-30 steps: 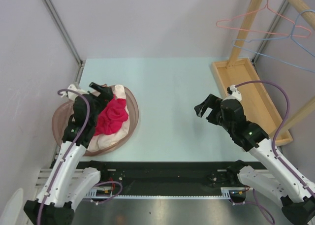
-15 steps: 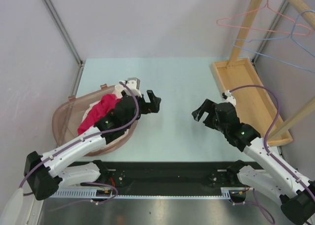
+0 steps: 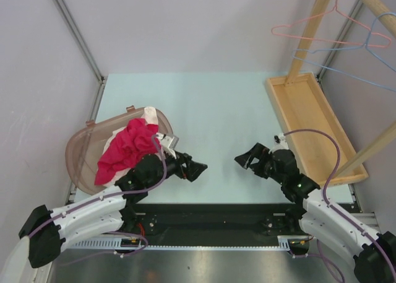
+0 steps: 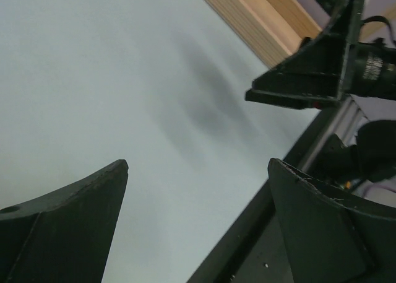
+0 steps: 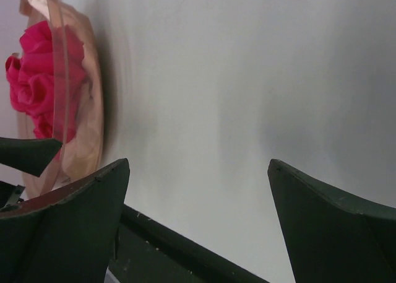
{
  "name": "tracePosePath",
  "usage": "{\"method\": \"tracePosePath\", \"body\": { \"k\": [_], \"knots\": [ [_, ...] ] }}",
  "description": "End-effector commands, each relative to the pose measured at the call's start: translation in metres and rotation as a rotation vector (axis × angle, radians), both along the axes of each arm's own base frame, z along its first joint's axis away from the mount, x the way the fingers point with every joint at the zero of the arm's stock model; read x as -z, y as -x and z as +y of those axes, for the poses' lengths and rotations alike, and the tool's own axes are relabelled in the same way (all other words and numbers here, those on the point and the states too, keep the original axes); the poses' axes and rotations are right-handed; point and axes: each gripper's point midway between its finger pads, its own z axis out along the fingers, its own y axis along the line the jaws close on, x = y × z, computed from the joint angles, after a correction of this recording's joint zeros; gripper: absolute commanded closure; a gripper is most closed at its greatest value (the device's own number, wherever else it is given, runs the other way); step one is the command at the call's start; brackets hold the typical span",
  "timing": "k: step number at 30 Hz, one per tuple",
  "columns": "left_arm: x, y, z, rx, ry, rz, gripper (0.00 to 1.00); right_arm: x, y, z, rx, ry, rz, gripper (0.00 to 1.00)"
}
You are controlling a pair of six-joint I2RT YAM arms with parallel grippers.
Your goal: Remove the t-shirt from the hanger
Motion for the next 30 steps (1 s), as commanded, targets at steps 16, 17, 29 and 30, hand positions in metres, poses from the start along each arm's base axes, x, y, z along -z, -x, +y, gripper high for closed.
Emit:
{"method": "tracePosePath", "body": {
  "k": [16,17,29,30],
  "knots": [
    [0.047,0.084,0.029,0.201,0.343,0.033,0.0,0.03,0.031,-0.001,-0.041,-0.27,-0.179,0.0],
    [0.055,0.085,0.03,0.197,0.322,0.056,0.0,0.033,0.029,-0.005,-0.021,-0.253,-0.179,0.0],
    [0.082,0.082,0.033,0.145,0.29,0.155,0.0,0.066,0.024,-0.029,0.131,-0.163,-0.071,0.01],
    [0.075,0.085,0.031,0.167,0.319,0.149,0.0,0.051,0.023,-0.022,0.104,-0.214,-0.108,0.0]
  ]
}}
